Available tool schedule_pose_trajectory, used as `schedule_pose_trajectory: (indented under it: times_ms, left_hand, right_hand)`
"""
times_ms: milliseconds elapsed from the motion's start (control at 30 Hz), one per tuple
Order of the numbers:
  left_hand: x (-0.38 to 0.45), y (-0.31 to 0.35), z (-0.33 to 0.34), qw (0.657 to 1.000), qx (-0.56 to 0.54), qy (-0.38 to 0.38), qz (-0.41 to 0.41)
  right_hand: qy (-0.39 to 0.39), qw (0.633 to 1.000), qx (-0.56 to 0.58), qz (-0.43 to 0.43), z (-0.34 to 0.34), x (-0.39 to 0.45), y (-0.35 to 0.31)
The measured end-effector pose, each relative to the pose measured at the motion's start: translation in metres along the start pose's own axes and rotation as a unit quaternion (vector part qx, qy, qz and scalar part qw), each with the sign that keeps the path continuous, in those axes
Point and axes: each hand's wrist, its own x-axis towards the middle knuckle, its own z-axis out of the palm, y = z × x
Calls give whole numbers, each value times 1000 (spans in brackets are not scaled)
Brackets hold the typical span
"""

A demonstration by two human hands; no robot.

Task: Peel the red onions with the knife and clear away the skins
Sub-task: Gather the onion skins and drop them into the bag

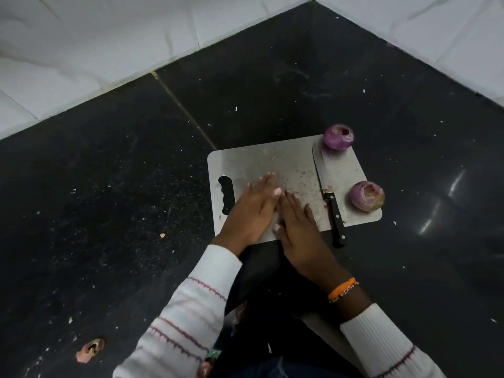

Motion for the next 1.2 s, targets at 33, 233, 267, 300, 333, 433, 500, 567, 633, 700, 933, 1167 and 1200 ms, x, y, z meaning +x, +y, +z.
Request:
schedule_pose_trajectory:
  times_ms: [33, 233, 267, 300, 333, 433, 500, 567, 633, 700, 933, 1167, 1200]
  left_hand:
    - [-11, 2, -1, 998, -51, 25, 0]
    - [-38, -5, -9, 978, -72, 193, -39]
    - [-38, -7, -8, 978, -60, 194, -49]
    - [-38, -9, -7, 979, -49, 190, -55]
    - [-38, -10, -6, 980, -38, 185, -57]
    - [-39, -12, -3, 982, -14, 177, -65]
    - [-41, -14, -2, 982, -7, 176, -64]
    - [-43, -17, -4, 983, -12, 169, -68]
    - [-45, -22, -11, 985, -19, 150, -81]
    - [-47, -25, -19, 986, -7, 133, -100]
    - [-50, -12, -22, 987, 49, 64, -136]
    - [-36, -2, -11, 994, 42, 88, -49]
    - [-35, -1, -11, 993, 39, 109, -38]
  right_hand:
    - [13, 999, 38, -15, -5, 1, -3]
    - [166, 984, 57, 37, -50, -8, 5]
    - [141, 987, 45, 61, -54, -11, 7]
    - [105, 991, 33, 74, -56, -13, 8]
    - [63, 995, 20, 78, -56, -15, 7]
    - [-23, 998, -10, 60, -45, -19, -1]
    - [-24, 999, -24, 42, -38, -20, -8]
    - [-19, 998, -51, 32, -36, -18, -9]
    - [-20, 997, -77, 22, -38, -15, -7]
    - [1, 998, -50, 23, -44, -9, -7]
    - [90, 991, 99, 22, -57, 15, -19]
    - [-87, 996, 36, -9, -45, 5, -19]
    - [-40, 998, 42, -22, -45, 6, -21]
